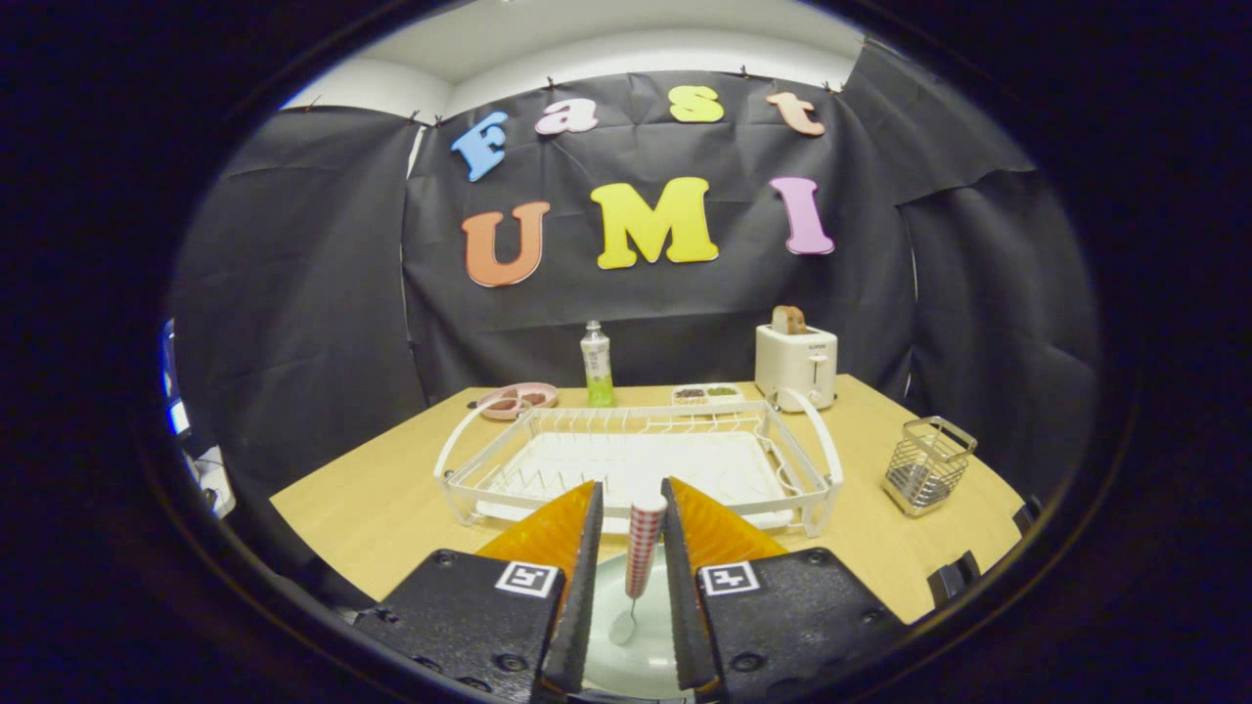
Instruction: Take the plate from the dish rack, then take the spoon from the basket and place it into the plate.
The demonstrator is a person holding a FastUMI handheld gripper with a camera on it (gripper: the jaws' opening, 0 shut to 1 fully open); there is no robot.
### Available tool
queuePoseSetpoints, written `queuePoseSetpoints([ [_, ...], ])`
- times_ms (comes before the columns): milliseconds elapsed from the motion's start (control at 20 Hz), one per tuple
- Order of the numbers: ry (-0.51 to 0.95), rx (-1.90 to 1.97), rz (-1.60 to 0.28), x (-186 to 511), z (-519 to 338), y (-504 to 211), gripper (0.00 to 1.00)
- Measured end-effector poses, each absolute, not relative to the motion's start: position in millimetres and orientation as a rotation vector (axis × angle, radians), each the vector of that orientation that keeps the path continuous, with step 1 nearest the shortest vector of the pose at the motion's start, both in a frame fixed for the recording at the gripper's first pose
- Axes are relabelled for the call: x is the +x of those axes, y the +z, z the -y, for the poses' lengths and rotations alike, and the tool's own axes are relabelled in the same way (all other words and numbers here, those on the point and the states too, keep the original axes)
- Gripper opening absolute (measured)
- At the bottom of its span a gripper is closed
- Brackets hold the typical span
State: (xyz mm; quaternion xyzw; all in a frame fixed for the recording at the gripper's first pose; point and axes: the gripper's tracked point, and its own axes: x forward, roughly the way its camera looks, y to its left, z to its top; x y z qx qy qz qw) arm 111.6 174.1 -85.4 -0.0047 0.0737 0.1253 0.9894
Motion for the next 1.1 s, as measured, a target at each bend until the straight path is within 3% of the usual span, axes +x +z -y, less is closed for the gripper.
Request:
queuePoseSetpoints([
  [150,0.207,-0.005,-0.149,109,-155,-79,0.57],
  [200,0.197,0.007,-0.162,108,-149,-79,0.73],
  [300,0.165,0.012,-0.164,104,-132,-73,0.81],
  [450,0.118,-0.005,-0.091,90,-111,-51,0.86],
  [550,0.097,-0.039,-0.042,76,-102,-39,0.98],
  [850,0.109,0.014,0.021,34,-77,-5,1.0],
  [1100,0.035,0.024,0.078,-3,-34,26,1.0],
])
